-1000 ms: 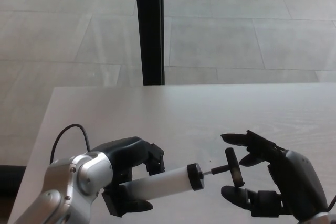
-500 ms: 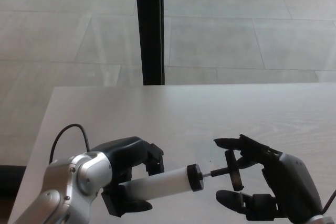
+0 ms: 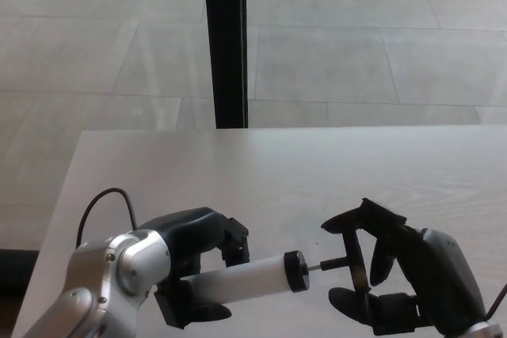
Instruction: The robot uses its left hand to lift the air pump kept on the middle of the desk and use the right hand to pull out the handle
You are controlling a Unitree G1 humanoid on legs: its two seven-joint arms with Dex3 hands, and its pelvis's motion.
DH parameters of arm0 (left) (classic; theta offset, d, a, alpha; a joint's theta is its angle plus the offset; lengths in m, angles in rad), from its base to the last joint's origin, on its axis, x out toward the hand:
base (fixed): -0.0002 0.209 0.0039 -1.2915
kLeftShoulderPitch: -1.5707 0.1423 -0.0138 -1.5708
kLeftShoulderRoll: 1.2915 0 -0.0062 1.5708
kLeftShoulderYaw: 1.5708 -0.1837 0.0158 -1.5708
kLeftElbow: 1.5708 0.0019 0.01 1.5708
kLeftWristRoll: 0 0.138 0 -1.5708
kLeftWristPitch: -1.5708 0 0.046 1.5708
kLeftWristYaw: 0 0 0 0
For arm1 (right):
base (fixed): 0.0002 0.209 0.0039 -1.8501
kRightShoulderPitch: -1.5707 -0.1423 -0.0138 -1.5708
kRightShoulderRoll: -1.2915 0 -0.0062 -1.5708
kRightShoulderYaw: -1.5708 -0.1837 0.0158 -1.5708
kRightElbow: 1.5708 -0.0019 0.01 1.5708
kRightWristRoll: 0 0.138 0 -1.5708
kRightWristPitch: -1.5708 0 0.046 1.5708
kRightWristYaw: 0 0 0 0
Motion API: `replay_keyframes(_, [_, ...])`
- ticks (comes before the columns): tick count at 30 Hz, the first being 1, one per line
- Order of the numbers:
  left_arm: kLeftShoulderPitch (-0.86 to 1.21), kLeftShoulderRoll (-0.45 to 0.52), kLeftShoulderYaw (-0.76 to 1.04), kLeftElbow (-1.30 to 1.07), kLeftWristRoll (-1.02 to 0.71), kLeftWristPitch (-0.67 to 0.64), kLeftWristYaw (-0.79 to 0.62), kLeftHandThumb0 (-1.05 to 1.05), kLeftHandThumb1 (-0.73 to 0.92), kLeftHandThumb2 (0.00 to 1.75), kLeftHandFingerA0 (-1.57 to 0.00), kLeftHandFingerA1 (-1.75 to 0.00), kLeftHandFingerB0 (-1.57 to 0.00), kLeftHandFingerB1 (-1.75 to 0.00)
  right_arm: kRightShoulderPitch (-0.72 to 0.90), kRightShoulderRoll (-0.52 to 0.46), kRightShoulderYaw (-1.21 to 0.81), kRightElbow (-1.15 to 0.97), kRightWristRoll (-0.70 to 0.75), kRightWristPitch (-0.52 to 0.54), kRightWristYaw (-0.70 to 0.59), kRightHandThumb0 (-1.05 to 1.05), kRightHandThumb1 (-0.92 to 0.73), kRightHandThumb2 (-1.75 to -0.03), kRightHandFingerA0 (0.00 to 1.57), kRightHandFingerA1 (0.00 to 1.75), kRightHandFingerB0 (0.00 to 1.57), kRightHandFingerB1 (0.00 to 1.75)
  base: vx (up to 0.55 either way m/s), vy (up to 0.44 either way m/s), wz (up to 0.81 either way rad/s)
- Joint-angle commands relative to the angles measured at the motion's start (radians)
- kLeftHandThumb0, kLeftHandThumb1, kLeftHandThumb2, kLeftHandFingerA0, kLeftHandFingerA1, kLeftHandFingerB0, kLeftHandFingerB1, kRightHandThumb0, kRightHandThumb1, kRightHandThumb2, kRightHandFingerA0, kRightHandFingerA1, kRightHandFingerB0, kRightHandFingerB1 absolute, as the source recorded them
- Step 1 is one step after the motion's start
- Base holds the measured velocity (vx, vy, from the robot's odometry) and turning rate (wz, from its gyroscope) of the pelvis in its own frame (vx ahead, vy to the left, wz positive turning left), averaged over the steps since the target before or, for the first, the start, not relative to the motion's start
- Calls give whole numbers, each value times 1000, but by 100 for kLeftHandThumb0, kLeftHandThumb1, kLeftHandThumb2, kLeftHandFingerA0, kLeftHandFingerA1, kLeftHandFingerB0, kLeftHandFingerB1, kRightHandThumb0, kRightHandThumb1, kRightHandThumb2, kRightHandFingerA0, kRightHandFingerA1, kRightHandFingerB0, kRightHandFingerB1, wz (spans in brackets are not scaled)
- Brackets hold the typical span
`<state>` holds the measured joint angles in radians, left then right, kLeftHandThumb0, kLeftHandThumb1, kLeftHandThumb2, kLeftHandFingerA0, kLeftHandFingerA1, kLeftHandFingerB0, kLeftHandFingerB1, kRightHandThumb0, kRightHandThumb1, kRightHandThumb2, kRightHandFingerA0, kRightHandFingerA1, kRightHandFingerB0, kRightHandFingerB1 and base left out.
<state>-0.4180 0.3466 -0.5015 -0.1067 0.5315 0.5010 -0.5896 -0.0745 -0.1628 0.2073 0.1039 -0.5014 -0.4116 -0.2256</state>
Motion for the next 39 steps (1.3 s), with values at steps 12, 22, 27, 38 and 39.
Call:
replay_keyframes(12, [71, 42, 20, -5, 9, 2, 8, -23, 45, 131, -79, -175, -71, -153, 18, 14, -43, -23, 29, -52, -30, -18, -47, -128, 101, 175, 83, 154, 0, 0, 0])
replay_keyframes(22, [142, 83, 70, -3, -14, -57, 25, -23, 48, 129, -81, -175, -71, -158, 21, 14, -68, -32, 36, -53, -18, -18, -46, -127, 101, 175, 83, 154, 0, 0, 0])
replay_keyframes(27, [153, 116, 88, -26, -11, -26, -13, -20, 56, 118, -77, -175, -70, -154, 27, 17, -85, -45, 44, -40, -10, -17, -48, -124, 102, 175, 84, 153, 0, 0, 0])
replay_keyframes(38, [161, 163, 120, -8, -11, -74, -1, -20, 56, 113, -75, -175, -69, -145, 23, 9, -108, -50, 61, -27, 9, -23, -48, -118, 129, 146, 100, 128, 0, 0, 0])
replay_keyframes(39, [162, 169, 124, -9, -14, -79, -4, -20, 56, 111, -75, -175, -69, -146, 21, 8, -108, -45, 59, -31, 8, -23, -48, -118, 130, 146, 100, 127, 0, 0, 0])
